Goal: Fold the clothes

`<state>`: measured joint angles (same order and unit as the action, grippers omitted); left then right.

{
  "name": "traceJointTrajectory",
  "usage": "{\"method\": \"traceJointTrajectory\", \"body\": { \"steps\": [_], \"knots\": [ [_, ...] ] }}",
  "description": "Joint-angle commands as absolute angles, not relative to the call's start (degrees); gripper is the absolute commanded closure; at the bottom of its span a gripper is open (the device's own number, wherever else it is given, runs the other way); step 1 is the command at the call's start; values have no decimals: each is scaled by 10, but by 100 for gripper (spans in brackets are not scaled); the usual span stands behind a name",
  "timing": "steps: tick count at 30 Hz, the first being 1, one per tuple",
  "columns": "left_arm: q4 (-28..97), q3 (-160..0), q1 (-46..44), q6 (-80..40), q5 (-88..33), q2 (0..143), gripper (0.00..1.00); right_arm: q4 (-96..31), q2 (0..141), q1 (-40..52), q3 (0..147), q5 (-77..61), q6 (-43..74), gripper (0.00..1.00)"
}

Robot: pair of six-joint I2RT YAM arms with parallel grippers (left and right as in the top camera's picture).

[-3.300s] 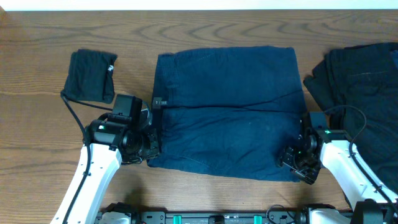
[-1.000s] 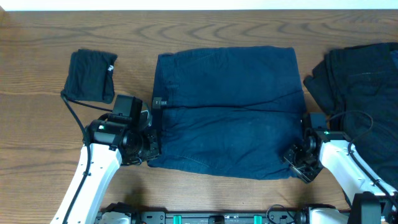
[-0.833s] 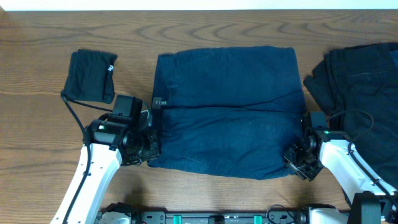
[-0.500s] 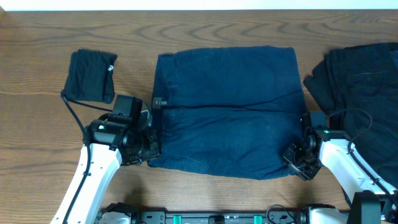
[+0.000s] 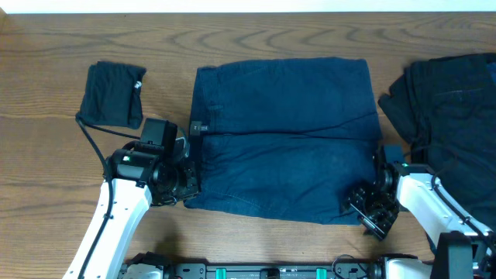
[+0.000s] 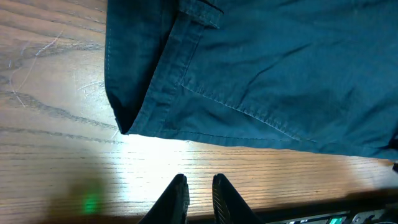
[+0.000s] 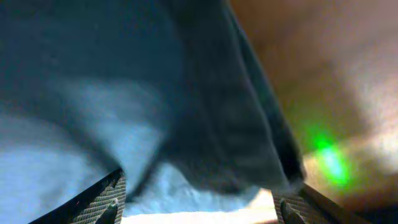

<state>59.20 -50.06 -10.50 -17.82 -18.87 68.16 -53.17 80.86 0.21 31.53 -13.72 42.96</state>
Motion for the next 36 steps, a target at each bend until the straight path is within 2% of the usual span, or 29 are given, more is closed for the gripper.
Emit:
{"method": "traceJointTrajectory", "body": {
  "steps": [1,6,16,30,33,36],
  "knots": [
    [595,-497,-104,-176,-183,681,83,-525,820,-2,299,-136,411,25],
    [595,-497,-104,-176,-183,681,83,-507,820,-3,299,-75,418,31],
    [595,-497,-104,-172,-183,681,83,-468,820,-12,299,-8,433,32],
    [595,-497,-104,-172,-183,681,83,-418,820,-71,299,-21,432,34],
    [595,-497,-104,-172,-183,681,83,-419,820,-71,299,-29,432,39],
    [595,-497,-104,-172,-183,681,83,-419,820,-71,299,-34,430,49]
  ]
}}
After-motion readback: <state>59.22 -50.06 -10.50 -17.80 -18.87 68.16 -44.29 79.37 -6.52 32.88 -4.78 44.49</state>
